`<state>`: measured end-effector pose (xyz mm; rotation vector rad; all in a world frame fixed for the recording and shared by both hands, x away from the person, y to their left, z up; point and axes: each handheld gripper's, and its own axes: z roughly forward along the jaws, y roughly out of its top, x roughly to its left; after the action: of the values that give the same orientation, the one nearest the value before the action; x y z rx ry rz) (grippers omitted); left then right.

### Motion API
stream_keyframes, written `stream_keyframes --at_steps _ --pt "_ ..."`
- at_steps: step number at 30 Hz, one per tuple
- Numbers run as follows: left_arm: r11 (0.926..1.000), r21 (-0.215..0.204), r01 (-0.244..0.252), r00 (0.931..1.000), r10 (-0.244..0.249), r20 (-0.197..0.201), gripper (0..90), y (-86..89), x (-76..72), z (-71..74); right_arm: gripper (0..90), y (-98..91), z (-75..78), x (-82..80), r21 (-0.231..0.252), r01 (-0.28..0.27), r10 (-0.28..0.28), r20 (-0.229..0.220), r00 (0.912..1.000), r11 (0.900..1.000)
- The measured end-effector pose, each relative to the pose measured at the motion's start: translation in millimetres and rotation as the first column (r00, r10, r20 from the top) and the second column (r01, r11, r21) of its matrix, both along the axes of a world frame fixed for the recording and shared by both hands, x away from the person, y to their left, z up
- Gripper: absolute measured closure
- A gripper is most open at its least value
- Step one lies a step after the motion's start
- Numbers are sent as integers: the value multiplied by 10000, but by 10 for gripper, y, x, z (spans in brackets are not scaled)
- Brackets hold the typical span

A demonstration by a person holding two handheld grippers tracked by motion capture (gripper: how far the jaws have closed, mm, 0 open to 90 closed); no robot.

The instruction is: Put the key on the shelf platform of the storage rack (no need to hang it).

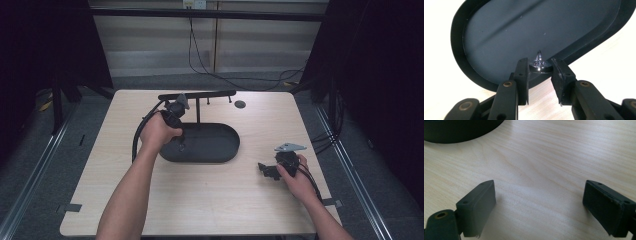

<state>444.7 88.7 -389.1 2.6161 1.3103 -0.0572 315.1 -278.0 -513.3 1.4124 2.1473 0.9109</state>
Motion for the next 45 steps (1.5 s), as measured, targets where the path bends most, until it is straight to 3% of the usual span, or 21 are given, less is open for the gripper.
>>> stream_keyframes --at_steps 16,30,45 --pt "9997 -64 -234 9997 234 40 675 48 2 -61 109 -1 0 0 -3 -9 9 1 10000 10000" --pt "9997 121 -212 9998 212 4 675 40 13 -168 109 -1 -1 0 -5 -9 9 4 10000 10000" --pt "9998 106 -165 9998 163 128 675 8 1 -188 109 -1 -1 0 -3 -6 6 7 10000 10000"
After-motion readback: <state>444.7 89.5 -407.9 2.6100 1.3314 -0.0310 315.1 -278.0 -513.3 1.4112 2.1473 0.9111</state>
